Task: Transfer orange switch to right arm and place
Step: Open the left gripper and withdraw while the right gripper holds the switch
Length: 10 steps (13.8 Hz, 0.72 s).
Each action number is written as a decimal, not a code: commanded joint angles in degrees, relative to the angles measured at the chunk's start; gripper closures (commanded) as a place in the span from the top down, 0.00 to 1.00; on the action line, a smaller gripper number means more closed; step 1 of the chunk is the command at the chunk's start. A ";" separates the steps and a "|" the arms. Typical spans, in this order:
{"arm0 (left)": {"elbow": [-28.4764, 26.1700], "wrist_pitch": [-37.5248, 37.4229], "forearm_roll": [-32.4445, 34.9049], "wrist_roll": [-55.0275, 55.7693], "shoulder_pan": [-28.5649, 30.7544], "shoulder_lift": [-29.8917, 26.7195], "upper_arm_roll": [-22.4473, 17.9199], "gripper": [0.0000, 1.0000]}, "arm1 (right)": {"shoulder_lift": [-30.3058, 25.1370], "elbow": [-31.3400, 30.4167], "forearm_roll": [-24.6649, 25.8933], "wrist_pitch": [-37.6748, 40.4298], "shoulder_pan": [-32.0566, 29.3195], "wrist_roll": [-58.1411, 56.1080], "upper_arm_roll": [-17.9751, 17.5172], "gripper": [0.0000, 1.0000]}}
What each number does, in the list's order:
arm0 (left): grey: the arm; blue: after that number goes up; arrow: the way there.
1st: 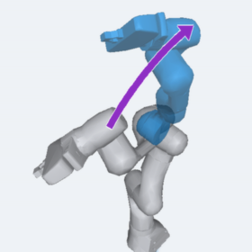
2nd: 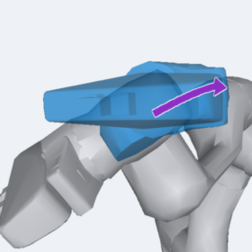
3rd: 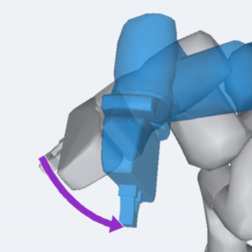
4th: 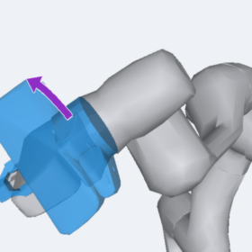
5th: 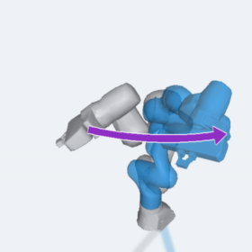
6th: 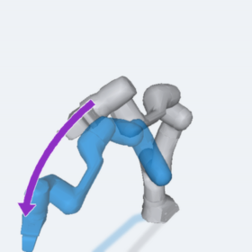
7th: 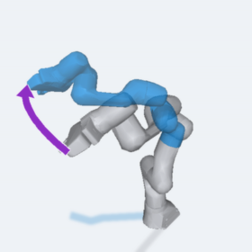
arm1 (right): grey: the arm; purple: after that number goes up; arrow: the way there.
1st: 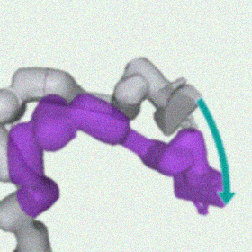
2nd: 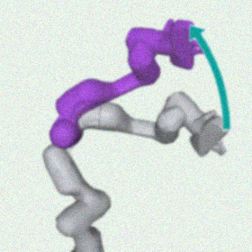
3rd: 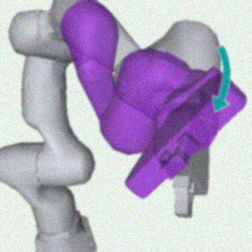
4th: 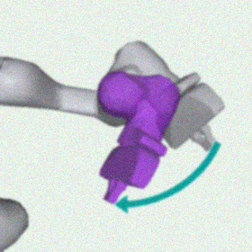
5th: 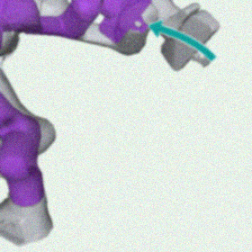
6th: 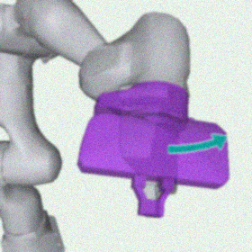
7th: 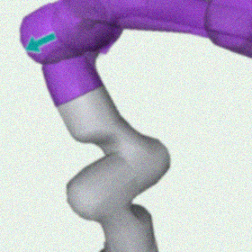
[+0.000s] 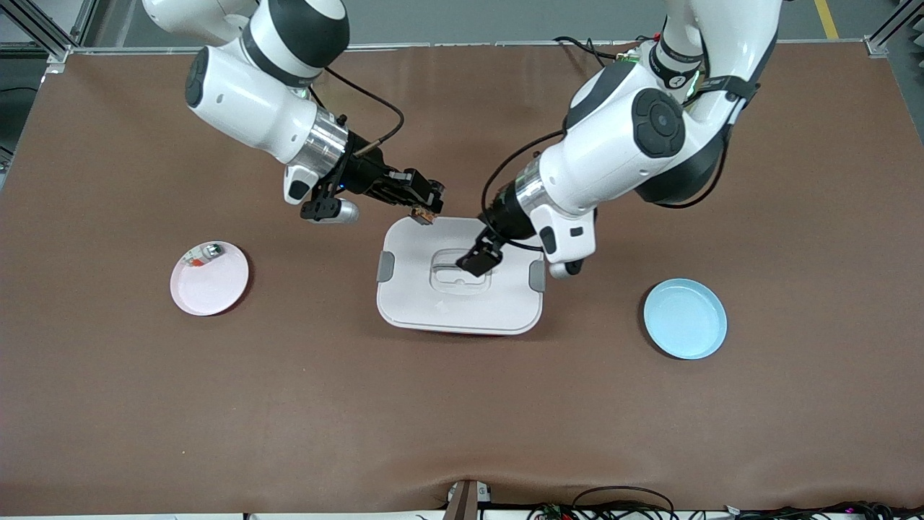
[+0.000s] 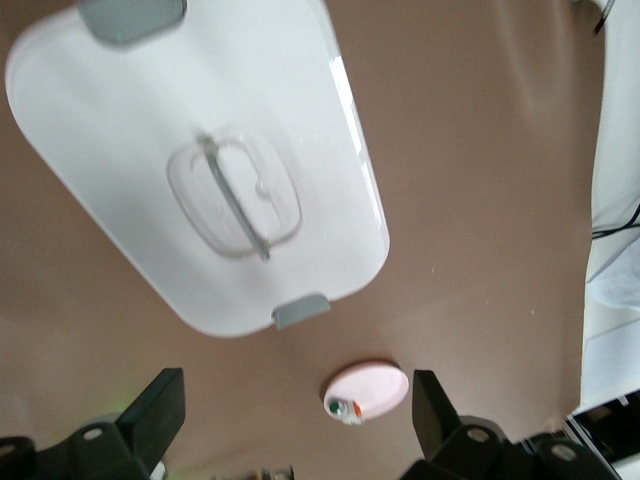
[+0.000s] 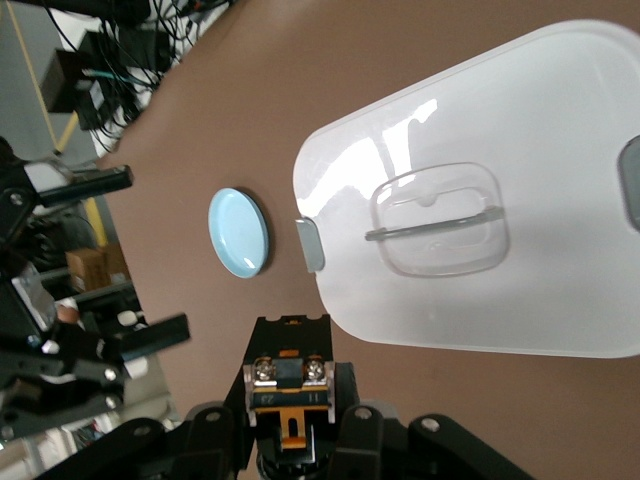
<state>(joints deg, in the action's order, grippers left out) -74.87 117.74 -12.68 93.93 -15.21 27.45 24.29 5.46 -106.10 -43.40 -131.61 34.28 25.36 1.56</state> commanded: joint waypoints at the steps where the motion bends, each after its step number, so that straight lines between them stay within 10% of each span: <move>1: -0.19 -4.34 3.79 -4.88 -0.08 -1.25 -2.49 1.00 | -0.10 5.79 7.51 11.16 -3.94 -1.96 -0.42 0.00; 10: -0.54 -17.00 12.50 -37.55 5.53 -5.29 -9.35 1.00 | -2.30 9.60 30.64 37.03 -17.03 -50.61 -0.42 0.00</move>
<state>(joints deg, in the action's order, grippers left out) -74.80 103.33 -1.57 62.63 -11.92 23.70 15.04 4.20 -96.38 -16.04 -96.83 20.53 -15.50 2.08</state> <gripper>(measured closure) 0.000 0.652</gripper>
